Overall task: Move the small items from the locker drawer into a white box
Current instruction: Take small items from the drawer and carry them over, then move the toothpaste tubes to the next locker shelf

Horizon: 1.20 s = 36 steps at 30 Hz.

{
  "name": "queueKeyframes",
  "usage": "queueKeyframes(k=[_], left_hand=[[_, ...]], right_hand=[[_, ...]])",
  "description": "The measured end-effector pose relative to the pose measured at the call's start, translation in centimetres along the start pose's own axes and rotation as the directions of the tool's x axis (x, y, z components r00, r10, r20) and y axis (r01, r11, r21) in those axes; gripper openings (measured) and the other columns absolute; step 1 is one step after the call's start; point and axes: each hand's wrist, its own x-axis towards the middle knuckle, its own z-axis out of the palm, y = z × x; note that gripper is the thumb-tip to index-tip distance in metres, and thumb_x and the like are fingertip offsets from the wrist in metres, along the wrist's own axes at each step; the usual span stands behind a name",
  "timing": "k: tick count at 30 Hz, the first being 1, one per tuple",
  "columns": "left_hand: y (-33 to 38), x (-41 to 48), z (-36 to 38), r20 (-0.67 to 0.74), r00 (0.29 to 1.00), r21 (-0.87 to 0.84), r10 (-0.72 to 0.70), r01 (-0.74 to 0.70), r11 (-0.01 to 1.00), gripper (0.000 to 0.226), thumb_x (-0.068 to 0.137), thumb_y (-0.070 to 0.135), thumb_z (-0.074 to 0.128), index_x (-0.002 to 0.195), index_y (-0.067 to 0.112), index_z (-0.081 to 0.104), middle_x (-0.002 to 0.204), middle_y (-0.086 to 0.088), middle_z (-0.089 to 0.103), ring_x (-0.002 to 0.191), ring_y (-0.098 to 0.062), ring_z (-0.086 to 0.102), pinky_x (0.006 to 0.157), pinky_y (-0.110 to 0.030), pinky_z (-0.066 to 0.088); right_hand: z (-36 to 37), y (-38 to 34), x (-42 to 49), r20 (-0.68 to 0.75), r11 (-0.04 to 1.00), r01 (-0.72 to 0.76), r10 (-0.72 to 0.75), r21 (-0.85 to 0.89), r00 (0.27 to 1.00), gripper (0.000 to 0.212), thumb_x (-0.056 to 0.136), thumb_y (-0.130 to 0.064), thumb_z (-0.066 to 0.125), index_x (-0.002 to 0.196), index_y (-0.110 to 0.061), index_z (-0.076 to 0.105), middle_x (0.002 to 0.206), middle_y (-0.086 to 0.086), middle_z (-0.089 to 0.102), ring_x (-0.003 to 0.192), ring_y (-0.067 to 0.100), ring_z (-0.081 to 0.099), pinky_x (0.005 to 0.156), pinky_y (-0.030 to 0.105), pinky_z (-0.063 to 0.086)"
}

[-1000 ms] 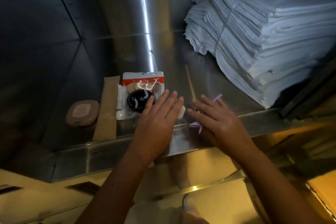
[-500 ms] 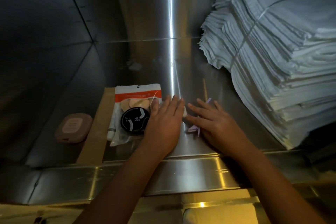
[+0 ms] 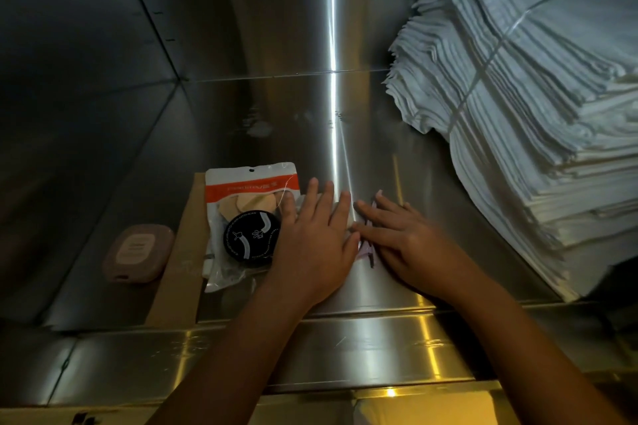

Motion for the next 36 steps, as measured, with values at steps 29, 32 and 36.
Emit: queueKeyframes(k=[29,32,36], left_hand=[[0.9,-12.3,-2.9,-0.306,0.846,-0.290,0.437,-0.520,0.803,0.048,0.085,0.022,0.049,0.128,0.001,0.051,0.134,-0.022,0.047,0.125,-0.039,0.042,0.096,-0.061,0.028],[2.3,-13.3,-3.1,-0.292,0.816,-0.299,0.499,-0.573,0.763,0.047,0.087,0.026,0.043,0.127,0.001,0.052,0.133,-0.021,0.049,0.125,-0.039,0.043,0.097,-0.059,0.025],[4.5,-15.0,-3.5,-0.286,0.758,-0.318,0.586,-0.652,0.688,0.050,0.088,0.029,0.036,0.127,0.002,0.052,0.133,-0.021,0.049,0.125,-0.038,0.042,0.098,-0.060,0.030]], right_hand=[[0.7,-16.5,-10.6,-0.431,0.803,-0.562,0.443,-0.200,0.786,0.039,0.082,-0.015,0.062,0.120,-0.004,0.060,0.127,0.019,0.056,0.119,0.041,0.048,0.093,0.062,0.035],[0.6,-18.3,-12.9,-0.468,0.748,-0.633,0.495,-0.200,0.732,0.040,0.082,-0.013,0.064,0.121,-0.005,0.060,0.128,0.018,0.055,0.121,0.040,0.047,0.096,0.061,0.033],[0.4,-20.6,-16.4,-0.500,0.667,-0.722,0.569,-0.183,0.653,0.045,0.078,-0.011,0.071,0.121,-0.006,0.059,0.129,0.017,0.054,0.122,0.040,0.045,0.096,0.061,0.031]])
